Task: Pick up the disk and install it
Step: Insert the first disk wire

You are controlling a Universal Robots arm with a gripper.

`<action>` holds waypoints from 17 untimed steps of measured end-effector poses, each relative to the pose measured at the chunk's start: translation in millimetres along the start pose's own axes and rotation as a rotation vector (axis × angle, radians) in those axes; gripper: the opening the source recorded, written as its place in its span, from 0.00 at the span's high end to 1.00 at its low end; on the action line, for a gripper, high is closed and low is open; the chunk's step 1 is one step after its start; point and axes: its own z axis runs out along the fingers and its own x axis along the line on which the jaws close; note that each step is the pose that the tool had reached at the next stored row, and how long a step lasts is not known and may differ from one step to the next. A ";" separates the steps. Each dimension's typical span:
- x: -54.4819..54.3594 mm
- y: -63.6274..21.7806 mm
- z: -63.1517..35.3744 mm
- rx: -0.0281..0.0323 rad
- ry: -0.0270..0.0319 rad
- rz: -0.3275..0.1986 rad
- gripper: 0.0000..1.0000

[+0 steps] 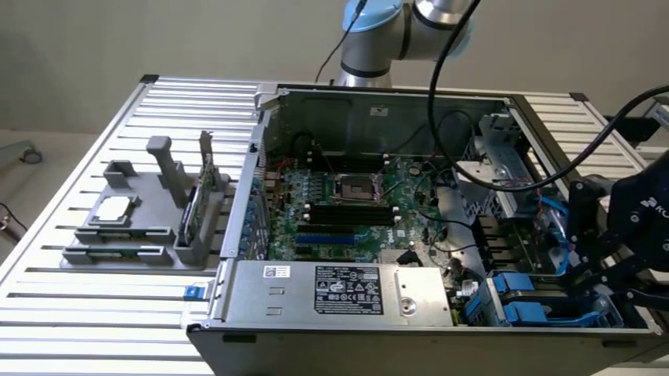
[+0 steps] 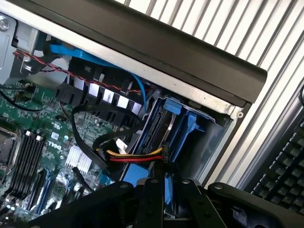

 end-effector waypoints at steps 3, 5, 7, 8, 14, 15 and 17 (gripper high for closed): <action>0.6 -1.6 0.3 0.0036 0.0028 0.007 0.84; 1.1 -2.5 0.2 0.0028 0.0040 0.018 0.84; 2.1 -3.8 0.0 0.0021 0.0050 0.027 0.84; 3.0 -4.7 -0.1 0.0018 0.0052 0.030 0.84; 18.7 -2.1 0.2 -0.0034 0.0034 0.032 0.84; 22.1 -0.7 0.3 -0.0058 0.0024 0.032 0.84; 27.6 1.5 0.5 -0.0137 -0.0013 0.032 0.84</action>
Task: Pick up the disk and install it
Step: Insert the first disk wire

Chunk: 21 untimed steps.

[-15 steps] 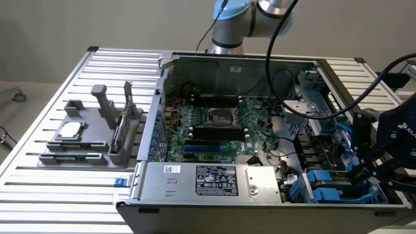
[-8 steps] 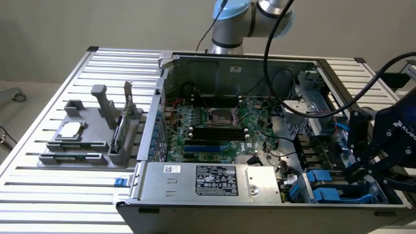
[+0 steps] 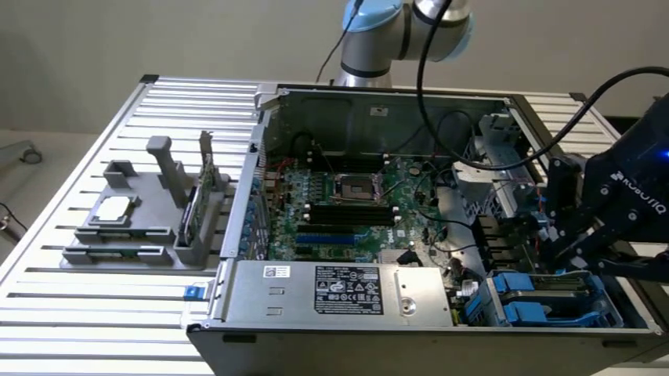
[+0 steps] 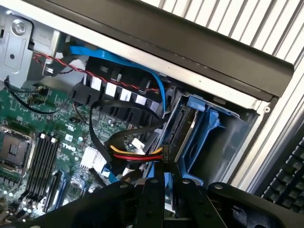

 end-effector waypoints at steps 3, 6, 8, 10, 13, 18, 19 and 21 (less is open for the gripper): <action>5.5 2.2 0.1 -0.0156 -0.0071 0.004 0.84; 7.4 3.3 0.2 -0.0272 -0.0100 0.018 0.84; 7.9 3.5 0.2 -0.0328 -0.0103 0.034 0.84; 8.0 3.6 0.3 -0.0368 -0.0094 0.054 0.84; 8.4 3.7 0.4 -0.0441 -0.0090 0.085 0.84; 8.6 4.7 1.2 -0.0528 -0.0087 0.123 0.84; 8.6 5.0 1.6 -0.0546 -0.0085 0.130 0.84; 8.3 5.6 2.4 -0.0577 -0.0081 0.144 0.84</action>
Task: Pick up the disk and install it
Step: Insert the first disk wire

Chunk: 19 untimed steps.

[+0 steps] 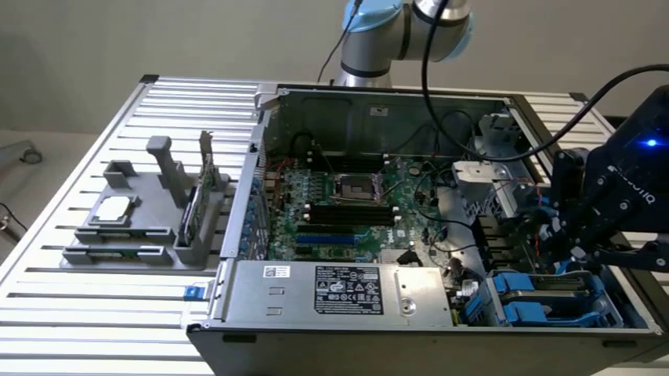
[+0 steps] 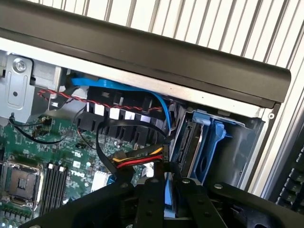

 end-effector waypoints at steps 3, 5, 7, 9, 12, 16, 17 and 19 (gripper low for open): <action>-0.3 1.0 1.2 -0.0019 0.0008 0.022 0.84; -0.4 1.5 1.8 -0.0029 0.0016 0.039 0.84; -0.6 1.9 2.3 -0.0037 0.0027 0.057 0.84; -0.6 2.3 2.5 -0.0046 0.0034 0.076 0.84; -0.8 2.8 2.5 -0.0056 0.0042 0.096 0.84; -2.5 3.4 2.4 -0.0064 0.0051 0.113 0.84; -3.2 3.5 2.4 -0.0065 0.0053 0.116 0.84; -4.8 3.8 2.2 -0.0068 0.0055 0.121 0.84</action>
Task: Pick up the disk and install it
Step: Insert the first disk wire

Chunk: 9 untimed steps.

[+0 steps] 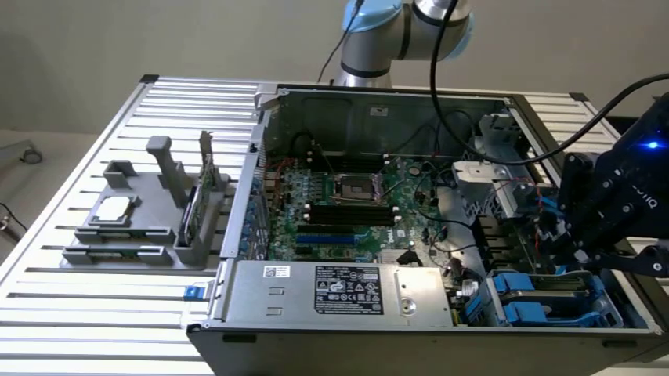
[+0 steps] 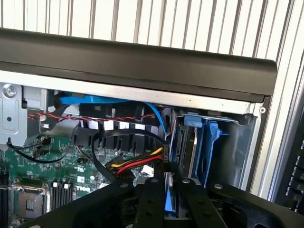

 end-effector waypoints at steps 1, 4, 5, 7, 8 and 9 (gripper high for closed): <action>-0.8 0.2 0.0 -0.0002 0.0002 0.003 0.84; -3.2 0.4 0.0 -0.0007 0.0017 0.012 0.84; -4.1 0.6 0.1 -0.0009 0.0027 0.014 0.84; -5.9 1.1 0.2 -0.0013 0.0048 0.017 0.84; -6.8 1.3 0.2 -0.0015 0.0057 0.019 0.84; -7.7 1.5 0.3 -0.0016 0.0061 0.021 0.84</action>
